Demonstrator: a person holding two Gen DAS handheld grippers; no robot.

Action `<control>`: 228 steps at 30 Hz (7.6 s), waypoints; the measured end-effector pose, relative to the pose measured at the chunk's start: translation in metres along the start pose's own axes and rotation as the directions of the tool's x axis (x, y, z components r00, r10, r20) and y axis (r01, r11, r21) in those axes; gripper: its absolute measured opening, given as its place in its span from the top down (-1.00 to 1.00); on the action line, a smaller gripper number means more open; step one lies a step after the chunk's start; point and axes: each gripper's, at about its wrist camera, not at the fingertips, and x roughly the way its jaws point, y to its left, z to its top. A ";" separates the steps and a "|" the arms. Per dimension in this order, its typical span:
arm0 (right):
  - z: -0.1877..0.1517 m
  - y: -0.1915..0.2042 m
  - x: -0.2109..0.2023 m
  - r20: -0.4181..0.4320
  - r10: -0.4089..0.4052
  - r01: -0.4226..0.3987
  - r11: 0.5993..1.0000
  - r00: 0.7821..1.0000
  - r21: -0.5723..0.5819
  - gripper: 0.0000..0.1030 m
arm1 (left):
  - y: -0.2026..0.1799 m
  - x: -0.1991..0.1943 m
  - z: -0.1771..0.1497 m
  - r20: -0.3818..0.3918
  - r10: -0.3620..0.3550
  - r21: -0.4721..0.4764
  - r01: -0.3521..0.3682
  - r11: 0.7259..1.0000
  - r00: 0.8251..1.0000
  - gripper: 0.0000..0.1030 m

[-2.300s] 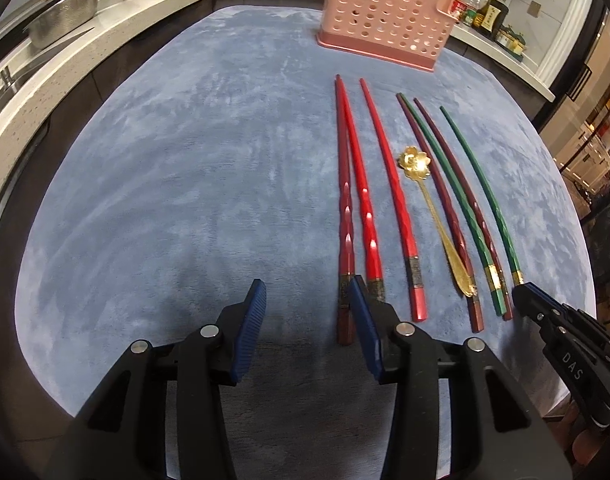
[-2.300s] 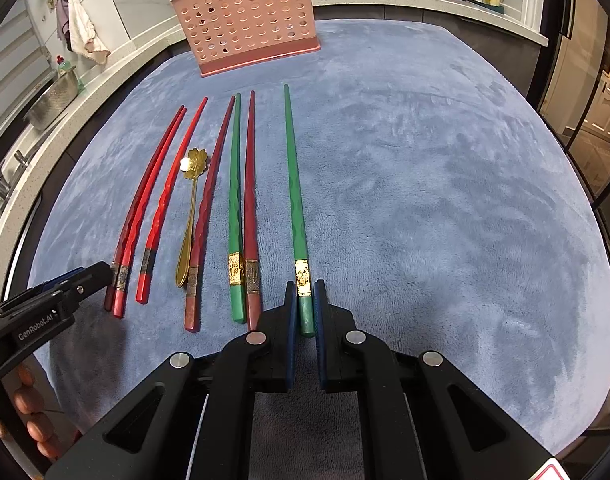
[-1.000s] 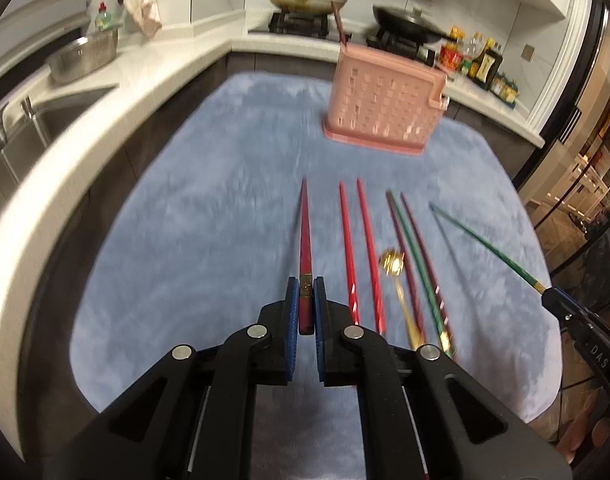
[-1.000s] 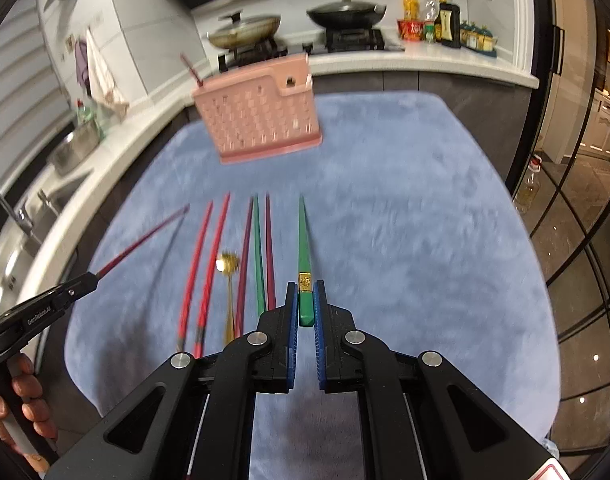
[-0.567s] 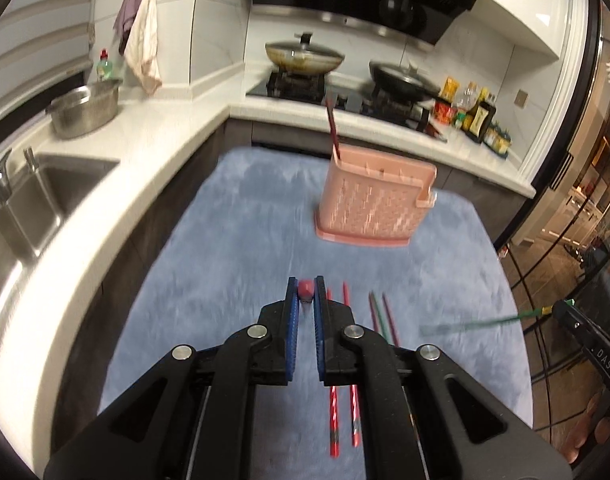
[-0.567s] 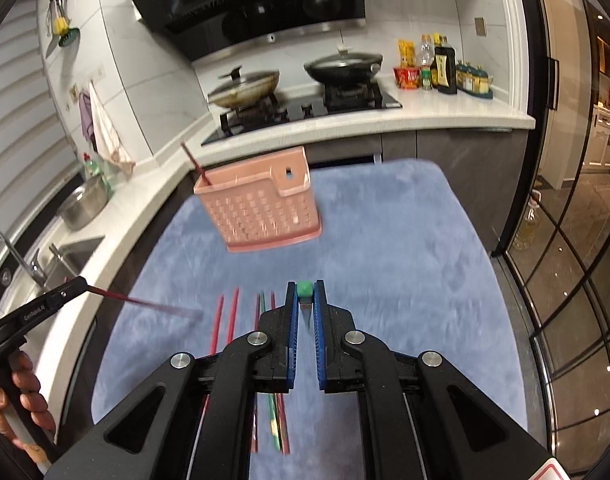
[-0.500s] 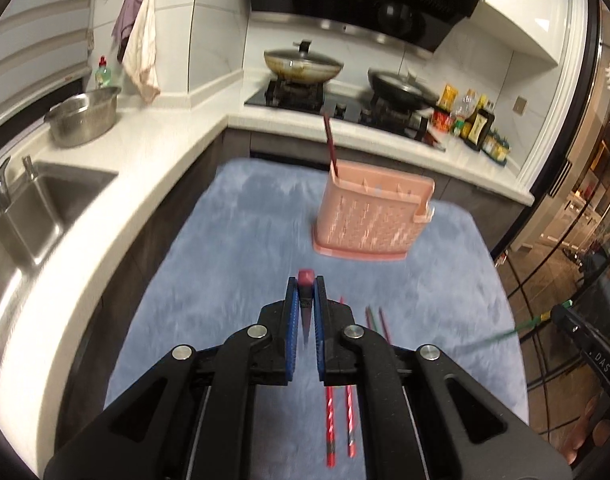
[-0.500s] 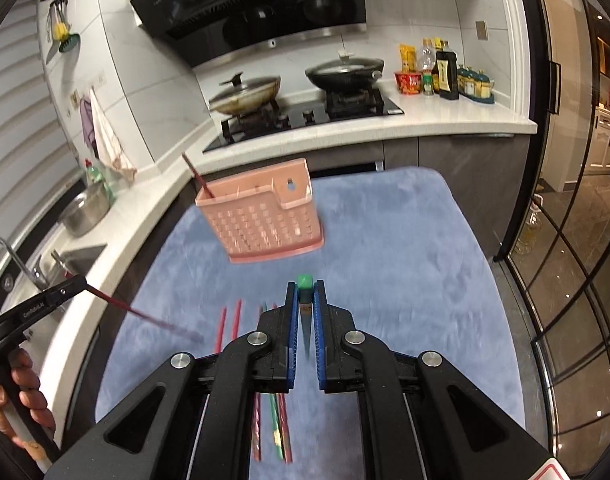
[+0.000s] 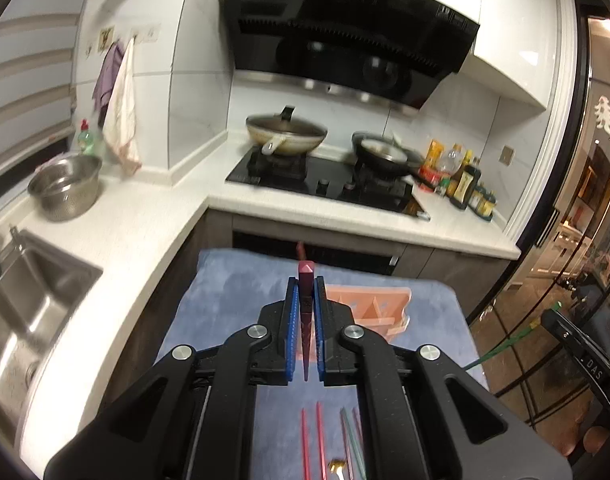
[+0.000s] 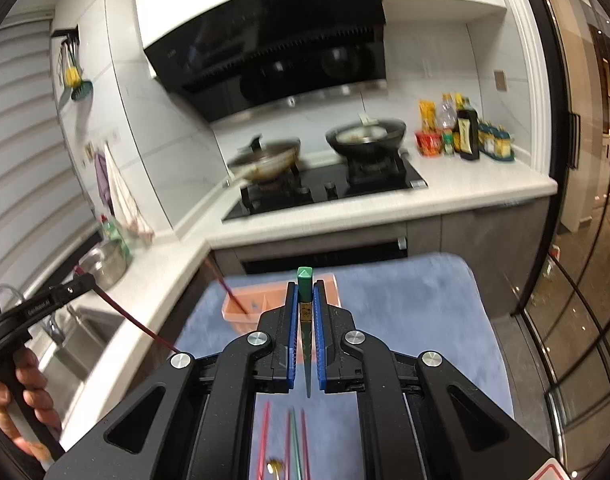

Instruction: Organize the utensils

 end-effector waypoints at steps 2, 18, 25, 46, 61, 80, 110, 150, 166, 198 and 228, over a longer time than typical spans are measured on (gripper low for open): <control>0.020 0.007 0.007 0.033 0.010 -0.010 1.000 0.999 -0.010 0.87 | -0.004 0.004 0.014 0.023 -0.003 0.002 0.003 1.000 1.000 0.87; 0.087 0.032 0.109 0.071 0.052 -0.050 0.998 0.996 -0.029 0.86 | -0.023 0.089 0.060 0.017 -0.012 0.002 0.012 1.000 1.000 0.87; 0.061 0.026 0.157 -0.016 0.034 -0.034 0.999 0.999 -0.020 0.86 | -0.016 0.127 0.040 -0.057 -0.003 -0.004 0.003 1.000 0.998 0.87; 0.029 0.010 0.174 -0.053 0.004 -0.003 1.000 0.999 0.012 0.24 | -0.012 0.148 0.016 -0.097 0.049 0.000 -0.049 0.999 0.994 0.25; -0.010 0.010 0.108 -0.077 -0.015 0.012 0.999 0.997 -0.031 0.24 | -0.021 0.104 -0.014 -0.102 0.049 0.037 -0.046 0.998 0.994 0.25; -0.159 0.002 0.037 -0.255 -0.090 0.063 0.992 0.963 -0.112 0.23 | -0.006 0.050 -0.135 -0.211 0.063 0.036 -0.057 0.998 0.975 0.25; -0.303 -0.011 0.016 -0.487 -0.091 0.046 0.993 0.869 -0.104 0.23 | 0.009 0.032 -0.298 -0.464 0.081 0.051 -0.065 0.997 0.882 0.22; -0.320 -0.005 0.040 -0.542 -0.071 0.008 0.993 0.837 -0.117 0.71 | 0.000 0.053 -0.339 -0.545 0.092 0.106 -0.041 0.994 0.833 0.18; -0.315 -0.004 0.043 -0.541 -0.066 0.000 0.993 0.839 -0.122 0.86 | 0.004 0.053 -0.335 -0.543 0.066 0.095 -0.016 0.995 0.837 0.85; -0.176 -0.013 -0.029 -0.268 0.020 -0.019 1.000 0.963 0.005 0.86 | 0.003 -0.008 -0.212 -0.311 0.001 0.023 0.007 1.000 0.950 0.87; 0.029 -0.012 0.016 0.069 0.125 -0.130 0.989 0.990 0.076 0.86 | -0.036 0.012 0.015 0.062 -0.027 0.036 0.025 0.999 0.998 0.87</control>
